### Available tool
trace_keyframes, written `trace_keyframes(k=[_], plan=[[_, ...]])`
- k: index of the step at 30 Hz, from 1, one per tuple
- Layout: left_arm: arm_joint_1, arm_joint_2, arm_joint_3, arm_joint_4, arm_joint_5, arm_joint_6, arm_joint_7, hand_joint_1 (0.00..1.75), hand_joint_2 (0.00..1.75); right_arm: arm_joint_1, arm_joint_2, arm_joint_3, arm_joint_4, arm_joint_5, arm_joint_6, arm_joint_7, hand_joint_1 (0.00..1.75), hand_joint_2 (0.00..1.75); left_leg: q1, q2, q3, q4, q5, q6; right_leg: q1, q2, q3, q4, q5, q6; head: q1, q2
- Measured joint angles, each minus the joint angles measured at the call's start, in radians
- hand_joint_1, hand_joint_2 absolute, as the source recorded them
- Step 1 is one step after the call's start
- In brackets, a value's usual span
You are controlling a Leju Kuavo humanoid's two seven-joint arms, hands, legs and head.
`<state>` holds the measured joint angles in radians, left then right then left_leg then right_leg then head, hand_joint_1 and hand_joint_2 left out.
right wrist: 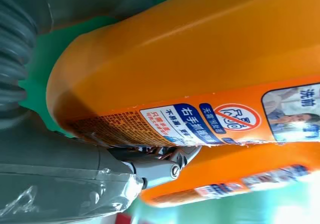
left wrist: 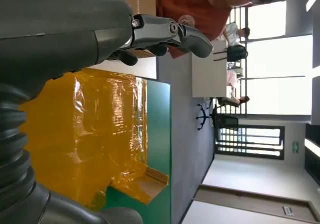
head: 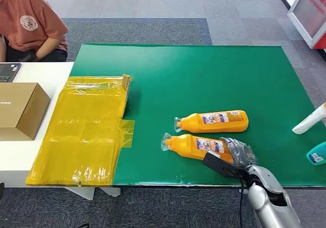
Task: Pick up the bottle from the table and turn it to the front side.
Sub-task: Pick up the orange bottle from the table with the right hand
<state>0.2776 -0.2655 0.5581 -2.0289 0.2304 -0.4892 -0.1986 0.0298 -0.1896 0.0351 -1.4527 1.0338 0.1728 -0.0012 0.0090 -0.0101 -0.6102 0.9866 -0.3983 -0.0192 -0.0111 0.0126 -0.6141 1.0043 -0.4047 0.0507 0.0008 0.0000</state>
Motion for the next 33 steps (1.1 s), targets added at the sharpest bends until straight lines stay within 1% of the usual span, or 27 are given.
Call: trace_keyframes(k=[1, 2, 4, 7, 11, 17, 20, 23, 25, 28, 33], plan=[[-0.004, 0.012, -0.011, 0.006, -0.003, 0.013, -0.006, 0.0, 1.75, 0.001, 0.0, 0.001, -0.003, -0.081, 0.007, -0.024, 1.75, 1.75, 0.0, 0.0, 0.0, 0.0, 0.0, 0.0, 0.0, 0.0, 0.0, 0.0, 0.0, 0.0, 0.0, 0.0], [-0.007, 0.018, -0.017, 0.009, -0.004, 0.02, -0.008, 0.0, 1.75, 0.002, 0.0, 0.002, -0.005, -0.129, 0.012, -0.04, 1.75, 1.75, 0.0, 0.0, -0.001, 0.0, 0.0, 0.0, 0.0, 0.0, 0.0, 0.0, 0.0, 0.0, 0.0, 0.0], [-0.016, 0.042, -0.039, 0.022, -0.009, 0.049, -0.018, 0.0, 1.75, 0.001, 0.0, 0.004, -0.012, -0.3, 0.028, -0.103, 1.75, 1.75, 0.0, 0.0, -0.001, 0.0, 0.0, 0.0, 0.0, 0.0, 0.0, 0.0, 0.0, 0.001, 0.0, 0.0], [-0.032, 0.063, -0.068, 0.039, -0.01, 0.083, -0.021, 0.0, 1.75, -0.02, 0.0, 0.012, -0.018, -0.407, 0.037, -0.14, 1.75, 1.75, 0.0, 0.0, -0.002, 0.0, 0.0, 0.0, -0.001, 0.0, -0.001, 0.0, 0.0, 0.001, 0.0, 0.0], [-0.044, 0.085, -0.104, 0.058, -0.01, 0.104, -0.026, 0.0, 1.75, -0.046, 0.0, 0.021, -0.02, -0.437, 0.04, -0.14, 1.75, 1.75, 0.0, 0.0, -0.002, 0.0, 0.0, 0.001, -0.001, 0.0, -0.001, 0.0, 0.0, 0.001, 0.0, 0.0], [-0.045, 0.102, -0.124, 0.07, -0.01, 0.107, -0.031, 0.0, 1.75, -0.047, 0.0, 0.027, -0.02, -0.444, 0.04, -0.14, 1.75, 1.75, 0.0, 0.0, -0.002, 0.0, -0.001, 0.002, 0.0, 0.0, -0.001, 0.0, -0.001, 0.001, 0.0, 0.0], [-0.049, 0.107, -0.135, 0.074, -0.005, 0.107, -0.031, 0.0, 1.75, -0.053, 0.0, 0.032, -0.02, -0.468, 0.04, -0.16, 1.75, 1.75, 0.0, 0.0, -0.002, 0.0, -0.001, 0.001, 0.0, 0.0, -0.001, 0.0, -0.001, 0.001, 0.0, 0.0], [-0.075, 0.117, -0.174, 0.087, 0.003, 0.132, -0.031, 0.0, 1.75, -0.093, 0.01, 0.055, -0.018, -0.506, 0.042, -0.182, 1.75, 1.75, 0.0, 0.0, -0.003, 0.0, -0.001, 0.001, 0.0, 0.0, -0.002, 0.0, -0.001, 0.001, 0.0, 0.0], [-0.104, 0.126, -0.214, 0.102, 0.014, 0.164, -0.03, 0.0, 1.75, -0.133, 0.029, 0.079, -0.014, -0.526, 0.035, -0.183, 1.75, 1.75, 0.0, 0.0, -0.003, 0.0, 0.001, 0.001, 0.0, 0.0, -0.002, 0.0, 0.0, 0.001, 0.0, 0.0], [-0.161, 0.138, -0.272, 0.138, 0.043, 0.195, -0.016, 0.0, 1.75, -0.199, 0.076, 0.116, 0.008, -0.552, 0.015, -0.184, 1.75, 1.75, 0.0, 0.0, -0.003, 0.0, 0.003, 0.001, 0.0, 0.0, -0.002, 0.001, 0.001, 0.0, 0.0, 0.0], [-0.29, 0.157, -0.384, 0.254, 0.082, 0.193, 0.008, 0.0, 1.75, -0.312, 0.164, 0.184, 0.099, -0.593, -0.004, -0.218, 1.75, 1.75, 0.0, 0.0, -0.003, 0.0, 0.005, 0.0, 0.0, 0.0, -0.002, 0.001, 0.003, -0.001, 0.0, 0.0]])
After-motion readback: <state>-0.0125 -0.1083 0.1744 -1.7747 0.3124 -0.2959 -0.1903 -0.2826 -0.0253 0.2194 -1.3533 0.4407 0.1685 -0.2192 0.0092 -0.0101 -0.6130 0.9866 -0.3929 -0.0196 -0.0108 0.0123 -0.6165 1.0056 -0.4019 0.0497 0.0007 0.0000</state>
